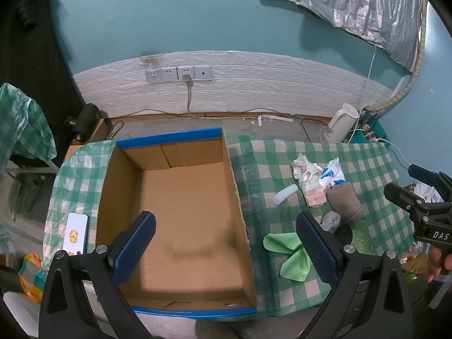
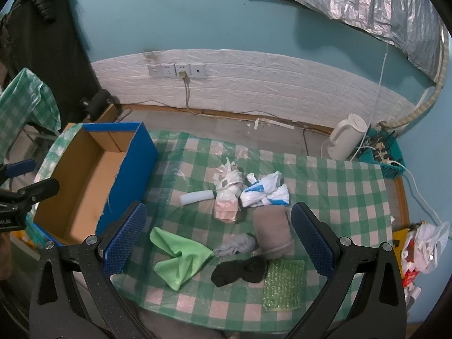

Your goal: Organize soft objects

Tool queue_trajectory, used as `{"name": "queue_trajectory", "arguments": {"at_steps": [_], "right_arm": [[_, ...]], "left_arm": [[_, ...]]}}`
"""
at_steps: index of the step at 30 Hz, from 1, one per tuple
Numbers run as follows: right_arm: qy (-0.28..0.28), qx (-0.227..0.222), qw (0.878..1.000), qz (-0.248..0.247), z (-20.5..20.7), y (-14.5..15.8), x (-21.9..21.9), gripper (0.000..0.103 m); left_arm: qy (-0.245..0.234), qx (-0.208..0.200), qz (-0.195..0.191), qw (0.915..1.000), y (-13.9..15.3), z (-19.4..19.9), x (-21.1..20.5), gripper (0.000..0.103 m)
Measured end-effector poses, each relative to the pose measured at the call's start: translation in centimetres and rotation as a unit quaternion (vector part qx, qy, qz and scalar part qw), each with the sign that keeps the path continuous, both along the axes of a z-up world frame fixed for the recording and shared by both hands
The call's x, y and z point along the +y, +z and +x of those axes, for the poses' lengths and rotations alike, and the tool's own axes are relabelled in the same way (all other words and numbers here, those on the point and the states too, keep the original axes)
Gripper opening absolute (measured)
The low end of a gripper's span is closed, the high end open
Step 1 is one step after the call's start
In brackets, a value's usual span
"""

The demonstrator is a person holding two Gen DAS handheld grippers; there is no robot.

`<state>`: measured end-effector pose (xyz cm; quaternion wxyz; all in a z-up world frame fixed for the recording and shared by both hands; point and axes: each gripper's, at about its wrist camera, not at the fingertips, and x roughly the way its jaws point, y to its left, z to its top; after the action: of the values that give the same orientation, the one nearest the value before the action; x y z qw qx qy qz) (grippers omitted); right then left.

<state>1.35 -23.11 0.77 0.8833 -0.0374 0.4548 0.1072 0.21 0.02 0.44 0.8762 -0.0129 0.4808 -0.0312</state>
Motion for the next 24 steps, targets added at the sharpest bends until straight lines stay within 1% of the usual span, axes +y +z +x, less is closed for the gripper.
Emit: {"name": "queue_trajectory", "arguments": {"at_steps": [5, 6, 8, 10, 14, 21, 24], "right_arm": [[-0.002, 0.001, 1.0, 0.001, 0.1, 0.1, 0.2, 0.101], [-0.002, 0.001, 1.0, 0.001, -0.3, -0.5, -0.4, 0.101], [-0.001, 0.001, 1.0, -0.001, -0.1, -0.2, -0.2, 0.101], [-0.001, 0.002, 1.0, -0.001, -0.3, -0.7, -0.7, 0.101], [-0.001, 0.001, 1.0, -0.001, -0.4, -0.7, -1.1, 0.101], [-0.001, 0.002, 1.0, 0.0, 0.0, -0.2, -0.6, 0.101], [-0.001, 0.002, 1.0, -0.002, -0.2, -0.6, -0.9, 0.101]], "left_arm": [[-0.003, 0.001, 0.006, 1.0, -0.1, 0.0, -0.5, 0.095], [-0.003, 0.002, 0.006, 1.0, -0.2, 0.0, -0.6, 0.095], [-0.002, 0.0, 0.007, 1.0, -0.2, -0.1, -0.7, 0.095], [0.001, -0.002, 0.009, 1.0, -0.3, -0.1, -0.8, 0.095], [0.002, 0.001, 0.008, 1.0, -0.4, -0.1, -0.7, 0.095], [0.0, 0.002, 0.009, 1.0, -0.6, -0.2, -0.6, 0.095], [0.0, 0.002, 0.01, 0.9999, -0.6, -0.2, -0.6, 0.095]]}}
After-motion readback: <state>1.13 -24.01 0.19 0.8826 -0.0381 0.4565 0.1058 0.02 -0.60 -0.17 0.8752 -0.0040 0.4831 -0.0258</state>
